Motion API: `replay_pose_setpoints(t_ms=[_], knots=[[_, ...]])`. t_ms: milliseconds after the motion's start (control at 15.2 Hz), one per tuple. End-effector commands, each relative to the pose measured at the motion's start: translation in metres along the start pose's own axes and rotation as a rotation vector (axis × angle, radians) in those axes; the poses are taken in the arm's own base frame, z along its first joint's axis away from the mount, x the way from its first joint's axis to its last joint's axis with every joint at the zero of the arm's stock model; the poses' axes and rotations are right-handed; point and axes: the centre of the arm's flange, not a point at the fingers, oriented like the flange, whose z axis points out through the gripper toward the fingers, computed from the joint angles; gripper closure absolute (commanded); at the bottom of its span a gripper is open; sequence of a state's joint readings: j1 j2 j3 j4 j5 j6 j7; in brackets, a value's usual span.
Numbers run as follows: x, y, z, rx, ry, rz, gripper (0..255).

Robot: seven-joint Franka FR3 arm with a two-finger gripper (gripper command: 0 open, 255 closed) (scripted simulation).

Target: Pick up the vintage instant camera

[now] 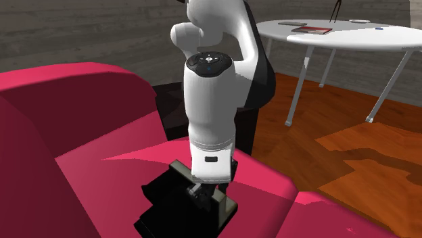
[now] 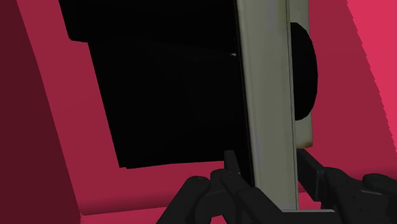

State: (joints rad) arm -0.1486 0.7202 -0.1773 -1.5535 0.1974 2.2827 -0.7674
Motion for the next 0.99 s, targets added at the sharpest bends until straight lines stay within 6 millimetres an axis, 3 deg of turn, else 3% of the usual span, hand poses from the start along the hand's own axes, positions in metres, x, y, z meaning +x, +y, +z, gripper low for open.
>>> replay_pose_setpoints(t_ms=[0, 792, 924], knots=[[0.001, 0.0, -0.011, -0.001, 0.003, 0.0, 255], [0.004, -0.001, -0.074, -0.001, 0.003, 0.0, 255], [0.004, -0.001, -0.075, -0.001, 0.003, 0.0, 255]])
